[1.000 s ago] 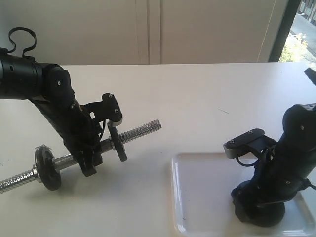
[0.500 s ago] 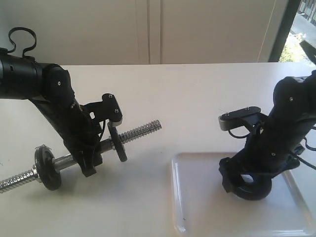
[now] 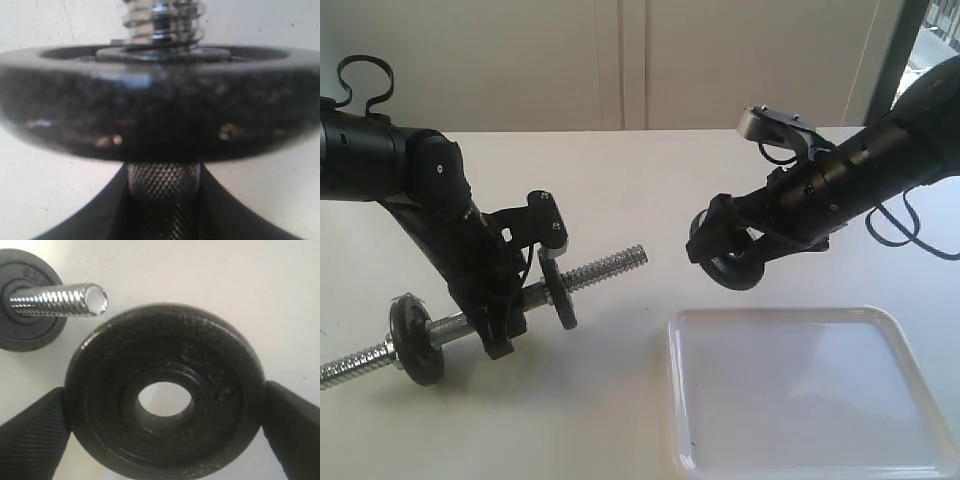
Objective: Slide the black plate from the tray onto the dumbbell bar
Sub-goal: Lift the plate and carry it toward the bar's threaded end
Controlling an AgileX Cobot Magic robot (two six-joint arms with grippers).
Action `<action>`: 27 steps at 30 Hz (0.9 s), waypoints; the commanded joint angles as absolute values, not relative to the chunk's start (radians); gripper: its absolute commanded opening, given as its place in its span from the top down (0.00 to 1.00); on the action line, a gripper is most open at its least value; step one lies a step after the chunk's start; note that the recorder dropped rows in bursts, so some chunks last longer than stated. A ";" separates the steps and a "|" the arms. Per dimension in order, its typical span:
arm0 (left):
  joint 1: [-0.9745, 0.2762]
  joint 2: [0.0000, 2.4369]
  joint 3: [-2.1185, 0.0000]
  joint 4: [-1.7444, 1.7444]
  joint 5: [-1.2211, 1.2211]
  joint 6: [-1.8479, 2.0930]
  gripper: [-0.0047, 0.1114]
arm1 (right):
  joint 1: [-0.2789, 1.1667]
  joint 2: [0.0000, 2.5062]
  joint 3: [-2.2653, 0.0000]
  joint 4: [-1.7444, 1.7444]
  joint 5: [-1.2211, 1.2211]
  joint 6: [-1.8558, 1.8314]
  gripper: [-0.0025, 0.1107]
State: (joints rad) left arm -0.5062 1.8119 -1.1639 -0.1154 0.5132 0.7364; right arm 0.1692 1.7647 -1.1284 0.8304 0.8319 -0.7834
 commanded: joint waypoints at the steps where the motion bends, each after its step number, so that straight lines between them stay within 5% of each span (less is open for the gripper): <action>1: -0.510 1.756 -1.183 -0.155 0.502 0.737 0.96 | 0.093 1.878 -1.186 1.126 1.066 -0.987 0.98; 13: -0.512 1.756 -1.183 -0.176 0.498 0.760 0.96 | 0.069 2.138 -1.238 1.553 1.191 -1.121 0.98; 27: -0.512 1.756 -1.183 -0.176 0.500 0.760 0.96 | 0.128 2.191 -1.236 1.629 1.221 -1.121 0.98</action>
State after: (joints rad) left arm -0.5062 1.8119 -1.1639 -0.1342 0.5172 0.7606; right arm 0.1159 2.2063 -1.2265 1.5514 1.1352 -1.1044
